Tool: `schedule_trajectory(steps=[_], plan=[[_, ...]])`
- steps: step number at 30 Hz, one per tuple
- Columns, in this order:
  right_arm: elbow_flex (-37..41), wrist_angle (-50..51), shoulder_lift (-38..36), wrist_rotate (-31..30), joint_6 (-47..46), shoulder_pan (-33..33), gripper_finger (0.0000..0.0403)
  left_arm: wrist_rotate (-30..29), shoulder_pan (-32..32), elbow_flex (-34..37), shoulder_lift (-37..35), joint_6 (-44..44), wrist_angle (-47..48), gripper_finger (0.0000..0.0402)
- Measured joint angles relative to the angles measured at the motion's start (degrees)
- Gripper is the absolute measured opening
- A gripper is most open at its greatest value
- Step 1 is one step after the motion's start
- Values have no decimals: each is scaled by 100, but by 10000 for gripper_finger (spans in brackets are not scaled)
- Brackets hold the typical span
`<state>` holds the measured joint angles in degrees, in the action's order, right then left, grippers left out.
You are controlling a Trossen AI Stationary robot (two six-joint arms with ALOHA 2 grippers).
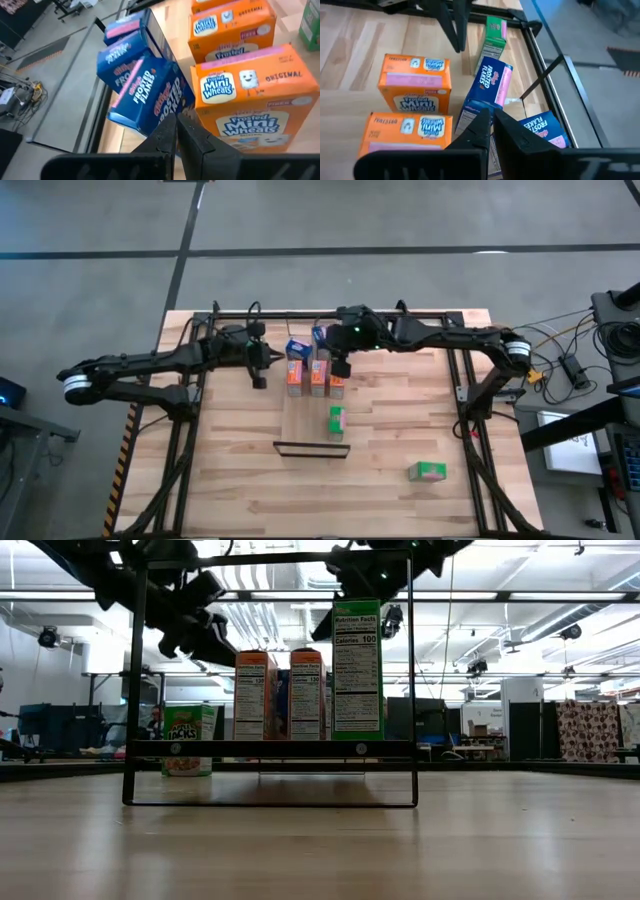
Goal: Stack cereal on shelf
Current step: Put the blue cereal box on the shelf aligned with the other blue cereal boxes
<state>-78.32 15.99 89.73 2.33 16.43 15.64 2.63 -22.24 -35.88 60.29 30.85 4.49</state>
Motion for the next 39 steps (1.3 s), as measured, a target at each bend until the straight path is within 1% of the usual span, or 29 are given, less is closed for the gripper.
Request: schedule_trajectory(steps=[4,8,11,13,16,18,26,39], plan=[[615,-752,-257,130,365,33,9,-2,2,0,151,0,-5,0],[1013,-1201,-420,179,526,52,9,0,2,2,264,-128,-44,0],[1225,-1493,-460,513,482,51,9,-11,2,4,351,-239,-40,0],[1345,-1656,-483,692,414,38,9,-123,2,4,416,-229,-58,0],[1496,-1938,-489,714,290,33,9,-417,0,4,494,-115,-64,0],[1553,-2004,-489,712,245,37,9,-511,-9,4,542,-23,-64,0],[1645,-2103,-487,710,107,37,9,-519,-153,4,740,164,-312,0],[1650,-2096,-486,709,108,37,9,-527,-733,7,798,190,-1009,0]])
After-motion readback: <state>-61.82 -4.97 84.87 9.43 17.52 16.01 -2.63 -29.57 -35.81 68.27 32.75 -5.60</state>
